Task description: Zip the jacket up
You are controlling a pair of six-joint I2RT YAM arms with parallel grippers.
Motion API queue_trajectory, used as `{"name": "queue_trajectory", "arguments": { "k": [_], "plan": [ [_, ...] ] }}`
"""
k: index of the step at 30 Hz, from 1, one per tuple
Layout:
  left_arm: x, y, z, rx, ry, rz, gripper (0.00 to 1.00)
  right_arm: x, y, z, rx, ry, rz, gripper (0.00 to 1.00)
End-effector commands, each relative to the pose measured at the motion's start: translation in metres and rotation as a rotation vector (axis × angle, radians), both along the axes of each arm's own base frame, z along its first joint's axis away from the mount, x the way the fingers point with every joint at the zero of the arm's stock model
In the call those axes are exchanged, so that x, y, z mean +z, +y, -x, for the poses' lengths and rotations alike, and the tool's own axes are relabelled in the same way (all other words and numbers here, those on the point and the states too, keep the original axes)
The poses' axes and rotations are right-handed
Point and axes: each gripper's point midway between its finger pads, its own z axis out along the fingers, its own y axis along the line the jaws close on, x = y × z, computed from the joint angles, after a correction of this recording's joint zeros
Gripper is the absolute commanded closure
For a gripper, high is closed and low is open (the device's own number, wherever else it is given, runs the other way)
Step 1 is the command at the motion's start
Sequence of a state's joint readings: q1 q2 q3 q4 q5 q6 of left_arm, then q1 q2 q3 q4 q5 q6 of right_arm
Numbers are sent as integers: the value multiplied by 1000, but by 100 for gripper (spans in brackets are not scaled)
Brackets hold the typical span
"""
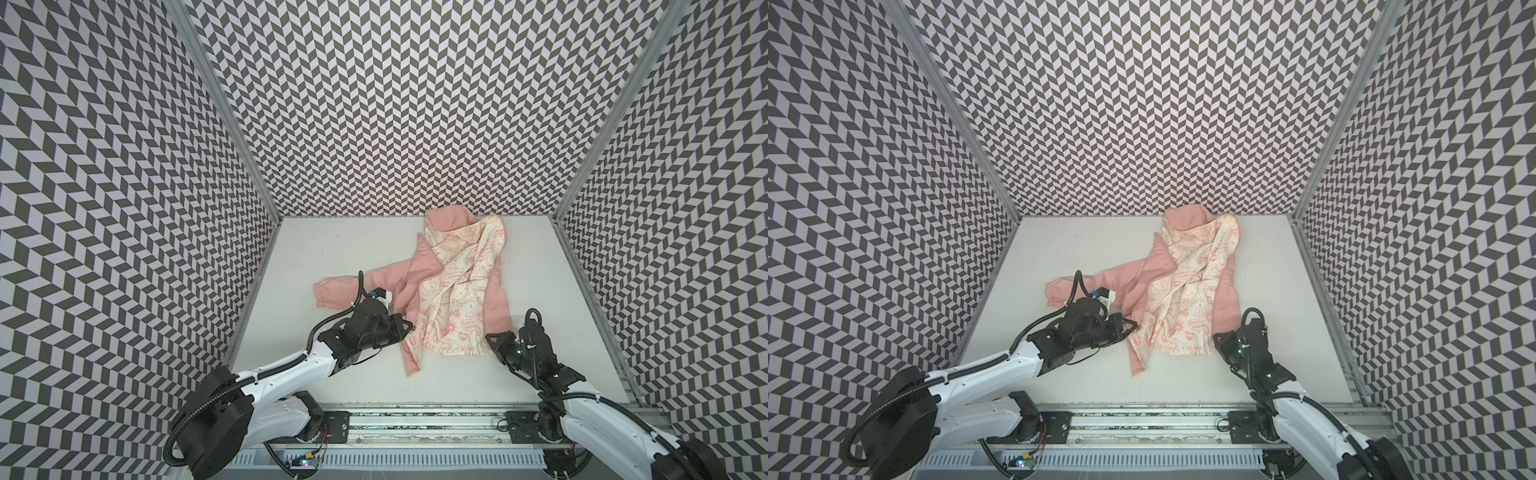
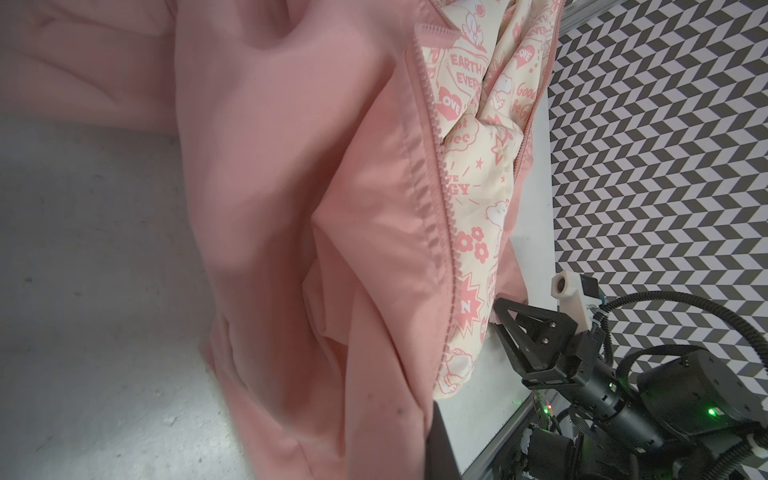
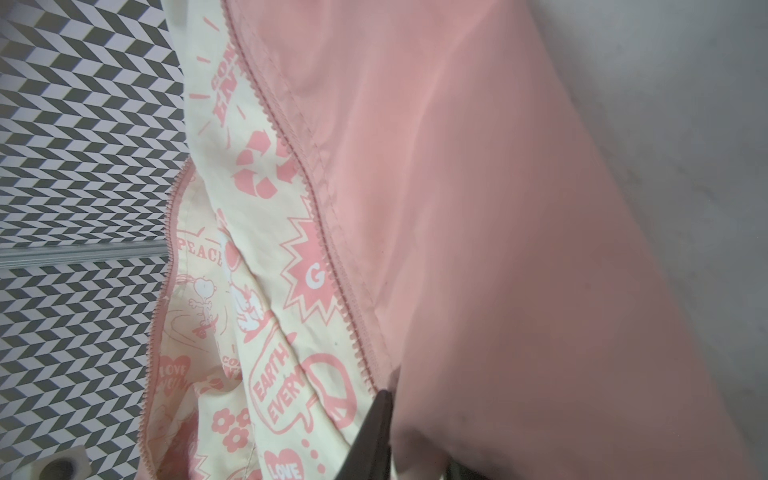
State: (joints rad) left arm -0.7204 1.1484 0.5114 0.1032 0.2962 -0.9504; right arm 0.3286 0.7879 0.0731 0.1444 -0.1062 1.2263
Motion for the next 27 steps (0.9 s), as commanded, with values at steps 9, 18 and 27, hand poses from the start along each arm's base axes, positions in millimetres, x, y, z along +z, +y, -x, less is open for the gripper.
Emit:
{"name": "queue_trajectory", "arguments": {
  "k": [9, 18, 27],
  "plan": [
    [6, -2, -7, 12, -15, 1, 100, 30, 4, -18, 3, -110, -19, 80],
    [6, -1, -7, 16, -14, 2, 100, 27, 3, -16, 0, -96, -11, 87],
    [8, -2, -8, 17, -16, 5, 100, 27, 2, -16, 5, -90, 1, 94]
  ]
}}
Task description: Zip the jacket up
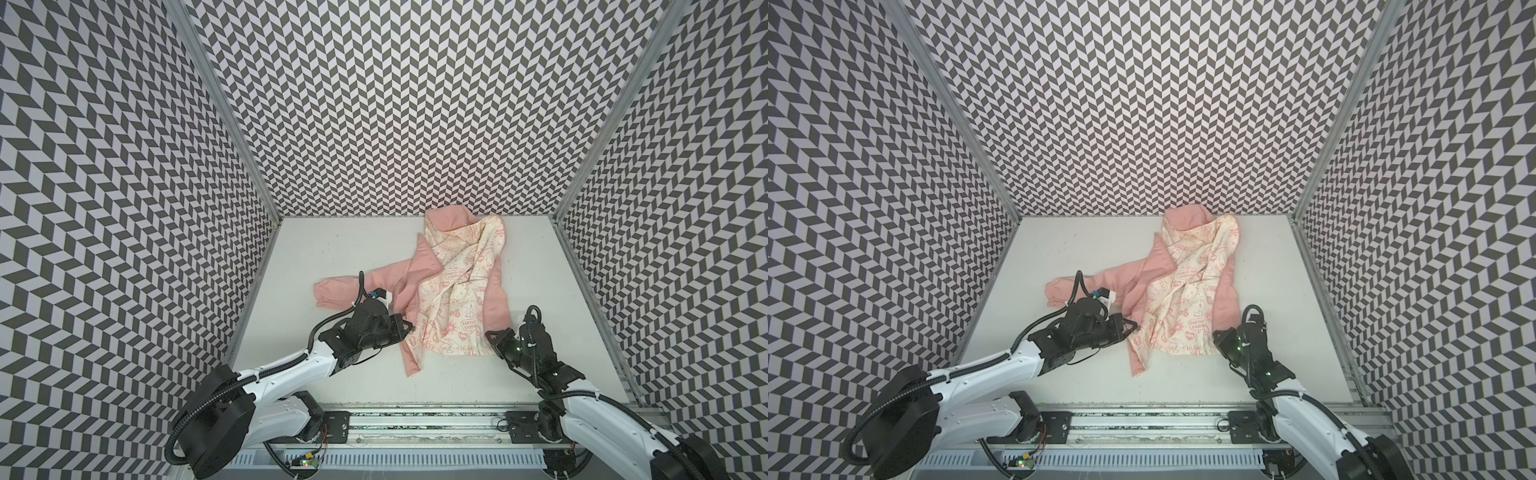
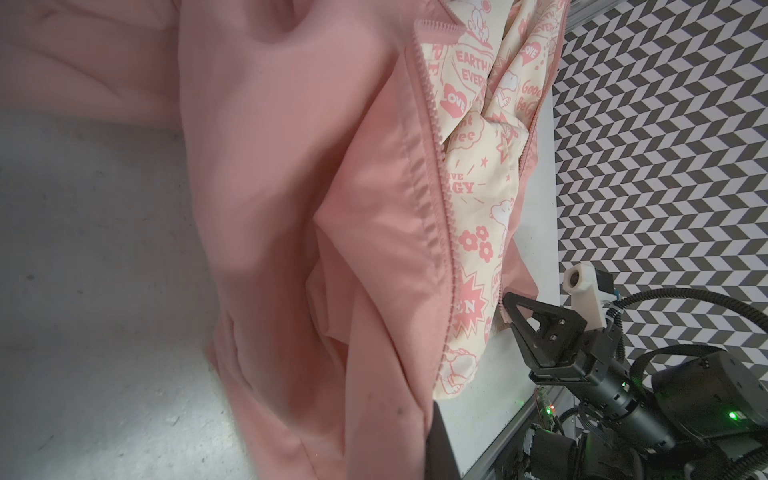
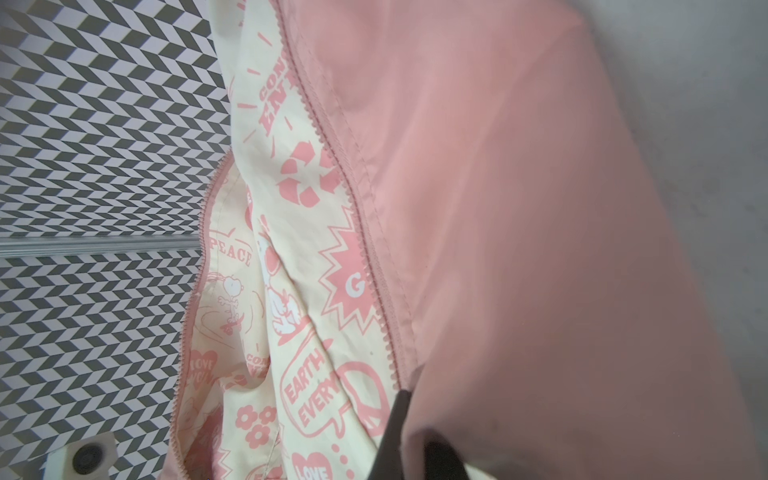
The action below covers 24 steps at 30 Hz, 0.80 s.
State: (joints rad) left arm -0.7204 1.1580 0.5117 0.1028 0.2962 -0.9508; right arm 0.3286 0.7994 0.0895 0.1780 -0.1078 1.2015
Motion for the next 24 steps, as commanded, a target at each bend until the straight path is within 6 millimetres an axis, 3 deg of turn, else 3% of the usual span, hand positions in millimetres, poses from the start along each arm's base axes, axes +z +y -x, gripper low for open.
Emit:
{"name": "queue_trajectory", "arguments": {
  "k": [1, 4, 6, 17, 24],
  "plan": [
    [11, -1, -7, 15, -23, 11, 100, 16, 0, -8, -6, -44, -4, 94],
    [11, -2, -8, 17, -22, 10, 100, 19, 1, -10, 4, -51, 4, 87],
    [12, -2, -8, 16, -24, 12, 100, 18, 1, -10, 3, -47, 7, 75],
    [12, -5, -10, 9, -21, 6, 100, -3, -9, 1, -33, -1, 3, 42],
    [12, -9, -9, 2, -20, 2, 100, -14, -18, 9, -72, 11, -32, 42]
  ]
}}
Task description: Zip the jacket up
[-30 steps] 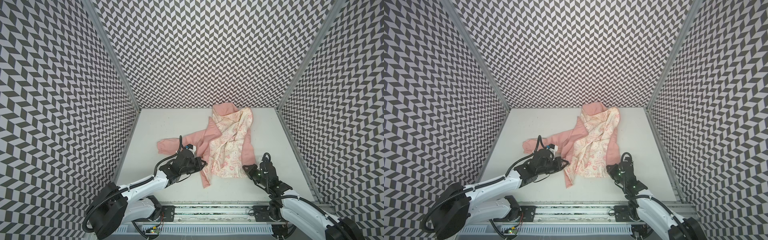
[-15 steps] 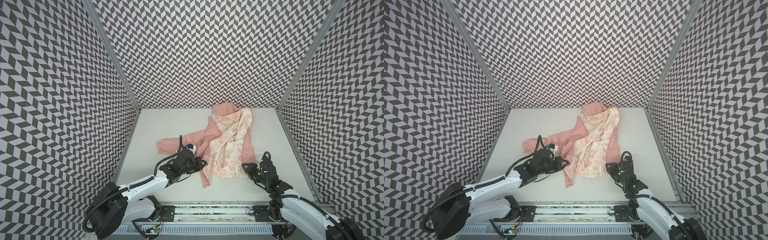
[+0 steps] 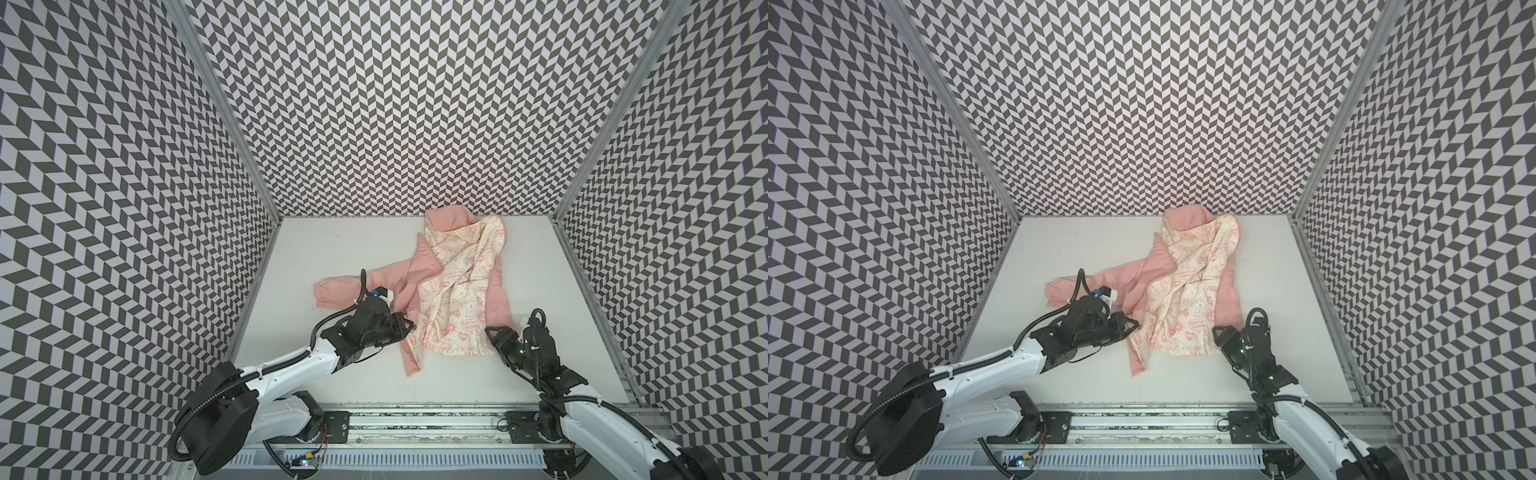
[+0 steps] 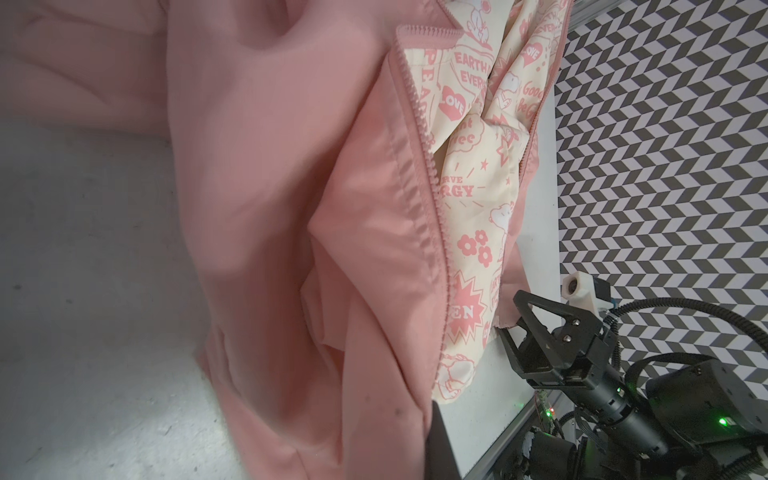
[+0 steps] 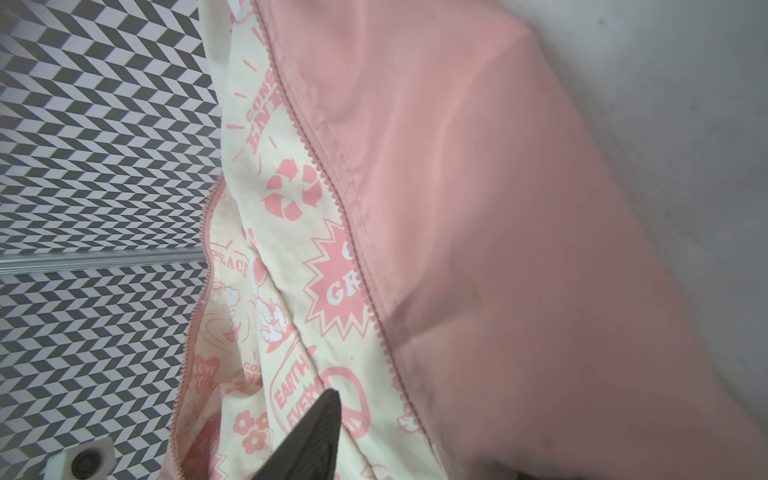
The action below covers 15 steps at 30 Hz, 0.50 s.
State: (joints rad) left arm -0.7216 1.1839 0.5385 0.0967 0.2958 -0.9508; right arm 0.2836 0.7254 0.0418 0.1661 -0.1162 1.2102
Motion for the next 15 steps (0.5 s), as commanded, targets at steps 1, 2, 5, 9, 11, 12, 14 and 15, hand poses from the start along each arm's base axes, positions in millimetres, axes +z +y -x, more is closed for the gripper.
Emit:
{"name": "queue_trajectory", "arguments": {
  "k": [1, 2, 5, 9, 11, 12, 14, 15],
  "plan": [
    [10, -5, -5, 2, -26, 6, 100, -8, -6, 5, -34, 13, -21, 43],
    [11, -5, -5, 3, -27, 6, 100, -7, -7, 6, -39, 10, -24, 45],
    [11, -7, -5, -1, -27, 5, 100, -6, -11, 9, -54, -2, -22, 50],
    [11, -8, -5, -2, -27, 3, 100, -6, -16, 14, -65, -9, 2, 55],
    [11, -8, -4, -5, -27, 3, 100, -5, -17, 15, -63, -20, 15, 57],
    [11, -8, -4, -3, -28, 2, 100, -3, -18, 14, -61, -28, 21, 57],
    [10, -8, -3, -2, -27, 0, 100, -1, -17, 13, -47, -41, 33, 58],
    [10, -8, -3, -2, -28, 1, 100, -1, -17, 13, -40, -32, 40, 59]
  ]
}}
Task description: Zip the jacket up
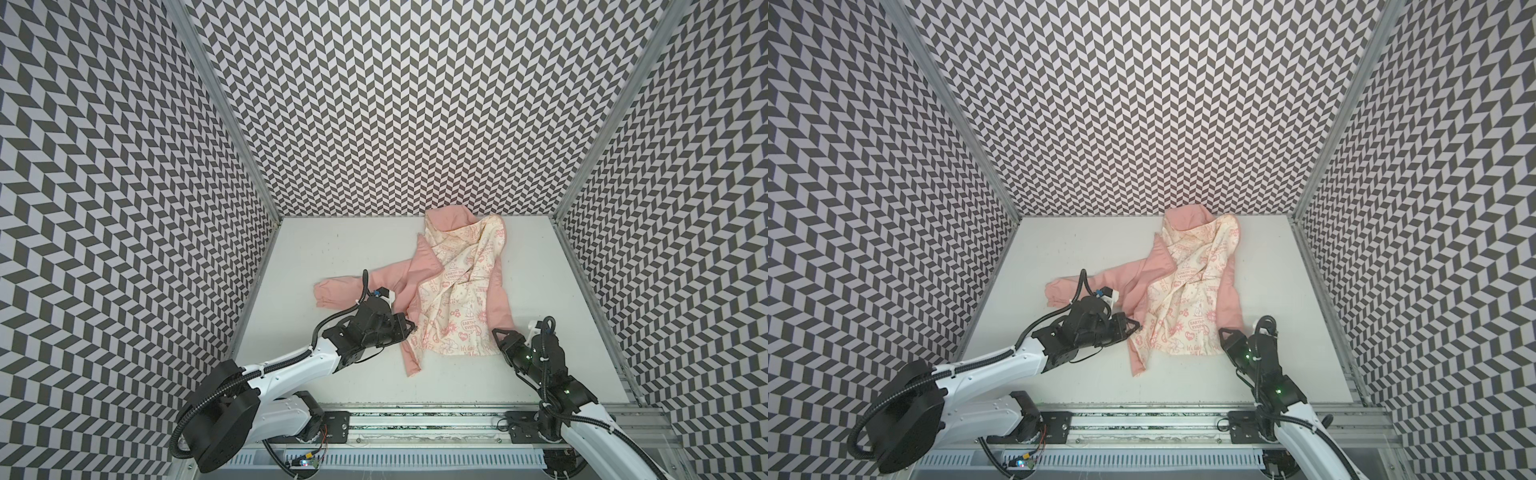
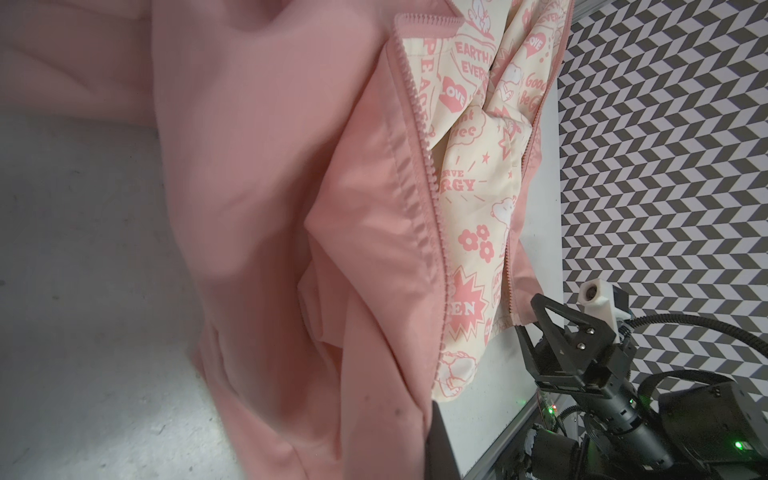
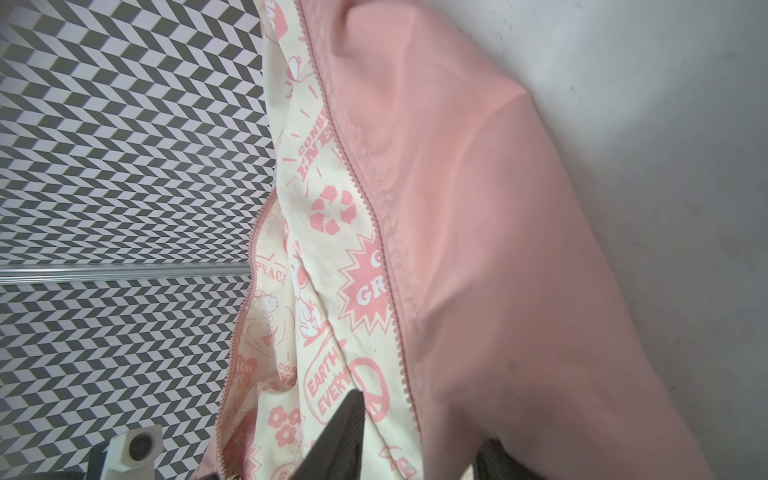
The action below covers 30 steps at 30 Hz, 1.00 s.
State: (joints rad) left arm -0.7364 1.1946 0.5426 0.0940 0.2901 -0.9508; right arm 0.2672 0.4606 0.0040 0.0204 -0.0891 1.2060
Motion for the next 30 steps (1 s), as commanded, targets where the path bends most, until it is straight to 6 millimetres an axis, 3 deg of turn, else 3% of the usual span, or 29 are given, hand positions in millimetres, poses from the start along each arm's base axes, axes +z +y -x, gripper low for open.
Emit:
{"name": "queue_trajectory", "arguments": {
  "k": [1, 6, 13, 20, 24, 26, 29, 30],
  "plan": [
    [12, -4, -6, 10, -32, 8, 100, -15, -5, 5, 10, 64, 56, 61],
    [13, -6, -5, 9, -35, 10, 100, -22, 3, -1, 59, 145, 67, 70],
    [15, -6, -3, 9, -39, 10, 100, -26, 15, -12, 103, 191, 47, 73],
    [14, -4, -2, 14, -39, 5, 100, -21, 19, -13, 144, 199, 78, 88],
    [11, -4, -4, 16, -37, -2, 100, 1, 23, -18, 190, 142, 114, 100],
    [8, -5, -4, 16, -33, -6, 100, 20, 25, -22, 208, 103, 141, 100],
    [4, -3, -6, 26, -29, -9, 100, 54, 36, -33, 262, 39, 224, 100],
    [2, -2, -7, 31, -27, -14, 100, 75, 45, -41, 293, 10, 255, 100]
  ]
}}
